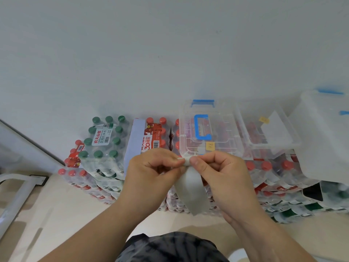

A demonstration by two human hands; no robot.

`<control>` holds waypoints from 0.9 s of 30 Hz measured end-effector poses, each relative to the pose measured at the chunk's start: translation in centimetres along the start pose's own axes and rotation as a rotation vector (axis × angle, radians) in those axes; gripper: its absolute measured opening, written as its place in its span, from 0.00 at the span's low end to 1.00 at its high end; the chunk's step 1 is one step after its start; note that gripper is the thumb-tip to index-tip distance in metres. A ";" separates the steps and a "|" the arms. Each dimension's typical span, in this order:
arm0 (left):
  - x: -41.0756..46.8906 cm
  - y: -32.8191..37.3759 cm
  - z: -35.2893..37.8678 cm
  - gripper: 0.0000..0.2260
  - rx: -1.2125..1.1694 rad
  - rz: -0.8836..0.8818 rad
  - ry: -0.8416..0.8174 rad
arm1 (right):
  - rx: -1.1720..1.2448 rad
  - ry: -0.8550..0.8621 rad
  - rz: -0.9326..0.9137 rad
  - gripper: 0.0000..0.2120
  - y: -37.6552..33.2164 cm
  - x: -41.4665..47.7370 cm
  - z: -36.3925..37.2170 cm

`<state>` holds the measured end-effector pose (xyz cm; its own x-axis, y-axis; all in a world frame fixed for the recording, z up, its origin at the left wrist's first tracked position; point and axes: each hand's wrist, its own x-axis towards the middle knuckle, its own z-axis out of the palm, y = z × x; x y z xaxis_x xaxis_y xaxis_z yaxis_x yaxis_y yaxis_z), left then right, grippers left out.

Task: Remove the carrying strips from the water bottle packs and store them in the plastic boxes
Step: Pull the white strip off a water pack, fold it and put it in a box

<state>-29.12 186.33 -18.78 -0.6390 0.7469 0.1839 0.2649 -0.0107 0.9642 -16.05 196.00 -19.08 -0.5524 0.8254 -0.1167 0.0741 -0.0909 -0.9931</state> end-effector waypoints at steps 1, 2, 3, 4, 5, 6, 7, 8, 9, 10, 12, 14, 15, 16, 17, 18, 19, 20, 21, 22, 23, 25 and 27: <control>-0.1 -0.1 0.0 0.05 0.030 0.048 -0.004 | -0.002 0.006 -0.002 0.14 0.1 0.0 0.0; -0.1 -0.3 0.1 0.03 0.050 0.086 -0.007 | 0.002 0.012 -0.008 0.11 0.1 0.0 0.0; -0.2 -0.3 0.1 0.03 0.063 0.106 -0.011 | -0.003 0.015 -0.022 0.07 0.2 0.0 0.0; -0.1 -0.3 0.1 0.03 0.067 0.110 -0.013 | -0.028 0.023 -0.051 0.04 0.4 -0.1 0.0; -0.1 -0.3 0.1 0.03 0.069 0.105 -0.014 | -0.076 0.038 -0.095 0.03 0.4 -0.3 0.1; -0.1 -0.4 0.1 0.04 0.071 0.101 -0.013 | -0.140 0.054 -0.149 0.04 0.4 -0.6 0.2; 0.0 -0.4 0.1 0.05 0.071 0.097 -0.012 | -0.200 0.062 -0.201 0.04 0.3 -0.9 0.4; 0.0 -0.4 0.0 0.06 0.069 0.091 -0.014 | -0.245 0.064 -0.242 0.05 0.2 -1.1 0.6; 0.0 -0.3 -0.1 0.06 0.066 0.084 -0.020 | -0.272 0.064 -0.264 0.06 0.1 -1.3 0.7; 0.0 -0.3 -0.2 0.05 0.066 0.078 -0.027 | -0.287 0.067 -0.274 0.06 0.2 -1.3 0.7; 0.1 -0.1 -0.2 0.04 0.060 0.061 -0.038 | -0.292 0.071 -0.258 0.04 0.4 -1.0 0.6; 0.2 0.0 -0.1 0.04 0.016 0.021 -0.042 | -0.228 0.077 -0.200 0.04 0.5 -0.5 0.5; 0.2 0.0 0.0 0.05 -0.027 -0.017 -0.043 | -0.168 0.074 -0.158 0.03 0.5 -0.3 0.4; 0.3 0.1 0.1 0.07 -0.075 -0.060 -0.041 | -0.106 0.066 -0.123 0.03 0.5 -0.2 0.4; 0.3 0.2 0.2 0.08 -0.121 -0.103 -0.039 | -0.050 0.059 -0.093 0.03 0.4 -0.1 0.5; 0.4 0.3 0.2 0.10 -0.155 -0.140 -0.035 | -0.010 0.057 -0.073 0.04 0.4 0.0 0.5; 0.4 0.5 0.3 0.10 -0.181 -0.171 -0.028 | 0.019 0.056 -0.061 0.04 0.4 0.0 0.5; 0.5 0.7 0.4 0.11 -0.198 -0.192 -0.019 | 0.040 0.056 -0.059 0.04 0.4 0.1 0.5; 0.5 0.9 0.4 0.11 -0.204 -0.208 -0.014 | 0.055 0.057 -0.061 0.04 0.4 0.1 0.5; 0.6 1.0 0.4 0.12 -0.202 -0.223 -0.014 | 0.060 0.060 -0.066 0.05 0.4 0.1 0.5; 0.6 1.0 0.5 0.11 -0.198 -0.241 -0.016 | 0.059 0.066 -0.069 0.05 0.4 0.2 0.4; 0.7 1.0 0.5 0.08 -0.177 -0.265 -0.019 | 0.043 0.070 -0.076 0.05 0.6 0.2 0.3; 0.7 1.0 0.5 0.08 -0.154 -0.262 -0.010 | -0.011 0.058 -0.109 0.07 0.5 0.1 0.2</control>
<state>-28.96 187.21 -17.79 -0.6635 0.7443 -0.0758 -0.0206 0.0831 0.9963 -16.26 195.89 -19.63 -0.5086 0.8610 -0.0072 0.0256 0.0067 -0.9996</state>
